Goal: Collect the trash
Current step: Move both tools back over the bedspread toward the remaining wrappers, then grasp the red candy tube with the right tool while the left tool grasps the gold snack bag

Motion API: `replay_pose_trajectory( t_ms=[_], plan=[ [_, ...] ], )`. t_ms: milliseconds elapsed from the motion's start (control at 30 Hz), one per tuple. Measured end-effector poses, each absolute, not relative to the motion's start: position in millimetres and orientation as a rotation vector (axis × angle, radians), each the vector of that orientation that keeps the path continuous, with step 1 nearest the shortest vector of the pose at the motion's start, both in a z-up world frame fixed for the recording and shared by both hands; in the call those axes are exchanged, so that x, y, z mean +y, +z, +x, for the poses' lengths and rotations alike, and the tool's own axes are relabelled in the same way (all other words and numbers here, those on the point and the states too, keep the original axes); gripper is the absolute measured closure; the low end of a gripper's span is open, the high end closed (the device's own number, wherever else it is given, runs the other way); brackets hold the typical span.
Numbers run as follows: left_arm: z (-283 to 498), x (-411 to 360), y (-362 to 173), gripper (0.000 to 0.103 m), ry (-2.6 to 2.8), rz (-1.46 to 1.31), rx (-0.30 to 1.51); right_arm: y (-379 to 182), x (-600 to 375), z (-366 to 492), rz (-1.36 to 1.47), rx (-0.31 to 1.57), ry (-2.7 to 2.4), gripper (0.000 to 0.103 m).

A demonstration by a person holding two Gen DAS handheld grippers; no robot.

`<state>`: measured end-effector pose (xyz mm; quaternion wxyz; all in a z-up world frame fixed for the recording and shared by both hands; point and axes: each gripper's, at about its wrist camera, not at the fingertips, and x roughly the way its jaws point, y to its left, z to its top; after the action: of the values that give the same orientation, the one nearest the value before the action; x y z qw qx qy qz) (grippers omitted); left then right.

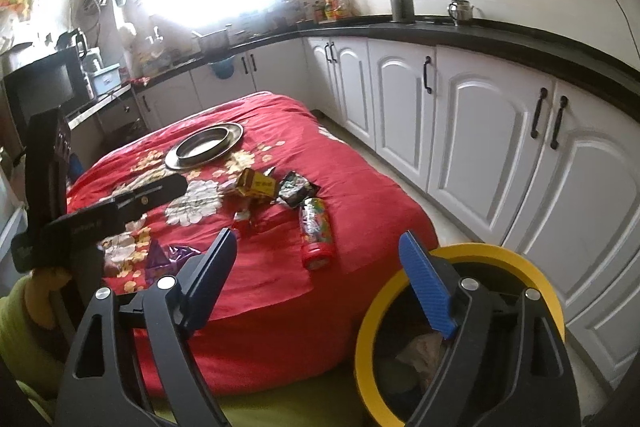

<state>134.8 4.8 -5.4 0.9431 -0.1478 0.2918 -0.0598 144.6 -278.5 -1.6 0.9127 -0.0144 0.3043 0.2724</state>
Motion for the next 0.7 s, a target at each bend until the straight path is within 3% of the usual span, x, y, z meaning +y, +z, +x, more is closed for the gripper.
replay_pose_trajectory(
  t_ms=[700],
  plan=[
    [178,82,-10,0.011,-0.053,-0.227,0.695,-33,-227,197,-0.090,0.721,0.586,0.022]
  ],
)
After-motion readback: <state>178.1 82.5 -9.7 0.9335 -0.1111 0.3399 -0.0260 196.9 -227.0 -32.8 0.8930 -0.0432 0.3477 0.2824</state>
